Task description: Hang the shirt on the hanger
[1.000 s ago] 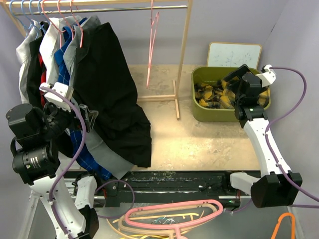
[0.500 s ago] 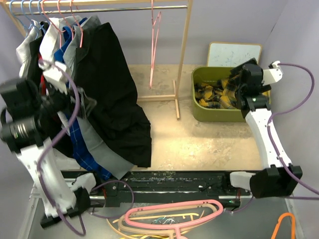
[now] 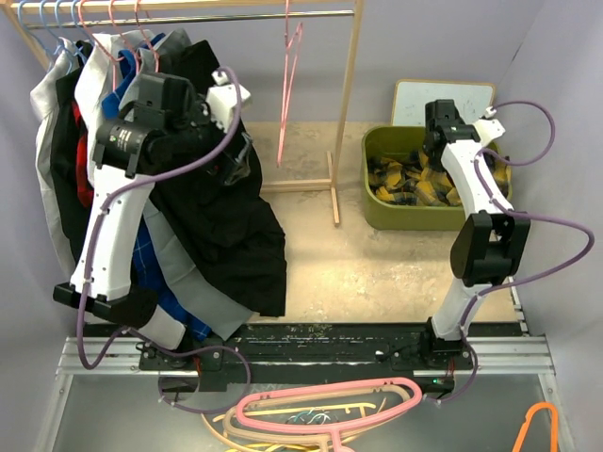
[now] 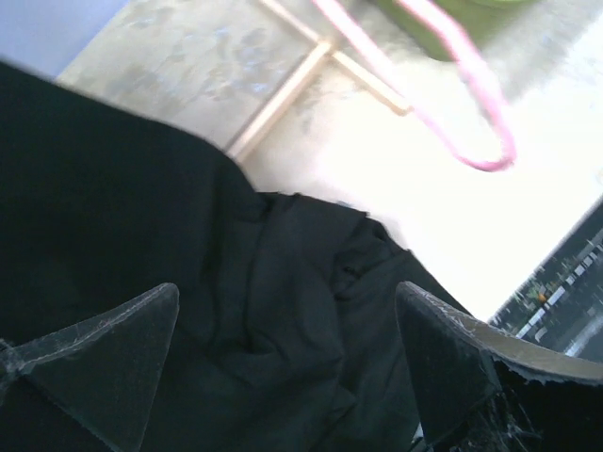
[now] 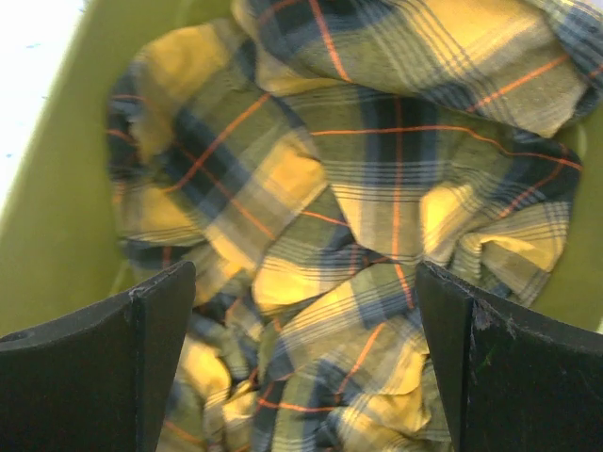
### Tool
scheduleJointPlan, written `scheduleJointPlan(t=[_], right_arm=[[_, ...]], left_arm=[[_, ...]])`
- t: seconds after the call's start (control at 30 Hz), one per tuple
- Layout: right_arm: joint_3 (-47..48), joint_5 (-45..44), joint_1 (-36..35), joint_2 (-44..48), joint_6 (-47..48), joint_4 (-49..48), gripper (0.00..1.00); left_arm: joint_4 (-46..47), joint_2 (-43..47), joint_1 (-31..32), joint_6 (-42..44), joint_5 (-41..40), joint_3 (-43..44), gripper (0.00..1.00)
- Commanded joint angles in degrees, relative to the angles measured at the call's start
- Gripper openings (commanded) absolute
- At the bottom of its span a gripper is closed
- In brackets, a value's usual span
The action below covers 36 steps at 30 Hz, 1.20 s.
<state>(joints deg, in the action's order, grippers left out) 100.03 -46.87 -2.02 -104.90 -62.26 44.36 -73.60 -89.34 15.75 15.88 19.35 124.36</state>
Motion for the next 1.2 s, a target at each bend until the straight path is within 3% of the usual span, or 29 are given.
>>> scheduleJointPlan(t=[0.0, 0.07, 0.2, 0.47, 0.67, 0.7, 0.77, 0.83, 0.9, 1.0, 1.17], right_arm=[[-2.2, -1.4, 2.1, 0.7, -2.7, 2.9, 1.00], [-2.8, -1.2, 2.6, -1.4, -2.4, 3.9, 1.00], [-0.8, -1.1, 3.2, -7.2, -3.3, 7.6, 1.00], [5.9, -1.8, 3.3, -19.6, -3.9, 10.7, 1.00], [4.6, 4.8, 3.3, -23.6, 1.5, 4.0, 0.94], [4.0, 6.6, 3.3, -23.5, 2.4, 2.8, 0.85], [2.0, 7.6, 3.3, -21.4, 2.8, 1.5, 0.36], [-5.3, 8.7, 2.4, -14.5, 6.8, -6.6, 0.16], [-15.5, 11.2, 1.0, -3.4, 16.4, -22.7, 0.00], [-25.1, 20.1, 0.6, 10.7, 26.8, -42.0, 0.00], [-25.0, 24.6, -0.7, 23.2, 32.7, -47.4, 0.00]], left_arm=[[-1.7, 4.1, 5.1, 2.4, 1.8, 1.2, 0.99], [-1.7, 5.2, 5.3, 3.0, 5.0, -0.9, 0.99], [-0.2, 4.5, 5.7, 1.8, -1.7, -7.1, 0.99], [2.8, 9.5, 5.9, 2.1, -1.3, -15.6, 0.99], [3.5, 9.9, 5.9, 2.7, -0.1, -20.1, 0.99], [3.6, 9.6, 5.9, 2.7, -0.3, -20.5, 0.99], [3.4, 9.2, 5.9, 2.8, 0.5, -20.8, 0.99], [3.3, 9.3, 5.9, 2.7, 2.1, -20.7, 0.99], [3.1, 9.2, 5.9, 2.9, 2.9, -20.8, 0.99], [3.5, 9.3, 5.9, 2.9, 2.7, -21.7, 0.99], [4.0, 9.7, 5.7, 2.8, 2.2, -22.5, 1.00]])
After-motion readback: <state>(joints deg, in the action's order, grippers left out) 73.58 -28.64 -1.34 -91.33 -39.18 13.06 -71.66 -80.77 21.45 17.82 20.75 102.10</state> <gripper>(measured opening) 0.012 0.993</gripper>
